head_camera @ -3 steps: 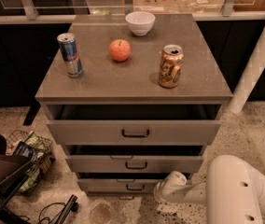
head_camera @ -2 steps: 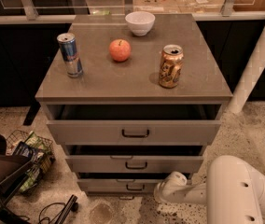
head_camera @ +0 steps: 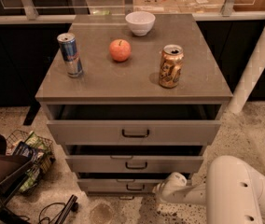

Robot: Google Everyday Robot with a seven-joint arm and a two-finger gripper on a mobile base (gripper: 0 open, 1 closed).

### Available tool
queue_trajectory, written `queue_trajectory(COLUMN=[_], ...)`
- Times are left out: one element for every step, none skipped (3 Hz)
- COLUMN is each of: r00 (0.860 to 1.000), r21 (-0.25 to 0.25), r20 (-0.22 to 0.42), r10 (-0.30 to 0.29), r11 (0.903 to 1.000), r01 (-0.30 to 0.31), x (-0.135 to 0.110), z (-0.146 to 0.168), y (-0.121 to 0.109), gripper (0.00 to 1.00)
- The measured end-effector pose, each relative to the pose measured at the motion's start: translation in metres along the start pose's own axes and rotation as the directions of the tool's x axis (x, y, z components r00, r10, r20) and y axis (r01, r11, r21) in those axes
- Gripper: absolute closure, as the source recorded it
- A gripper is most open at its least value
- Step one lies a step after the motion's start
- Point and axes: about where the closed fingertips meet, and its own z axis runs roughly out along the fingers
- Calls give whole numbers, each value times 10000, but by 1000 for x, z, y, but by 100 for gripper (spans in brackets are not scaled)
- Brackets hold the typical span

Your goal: Close bottom drawer

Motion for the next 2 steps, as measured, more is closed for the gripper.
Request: queue_trajectory(r00=[10000,10000], r21=[-18,-18], r20=[8,8], r10=[-1,-1], r11=[10000,10000], r01=[1,1], x=[-1,-1], z=[1,1], y=[1,2], gripper=[0,0])
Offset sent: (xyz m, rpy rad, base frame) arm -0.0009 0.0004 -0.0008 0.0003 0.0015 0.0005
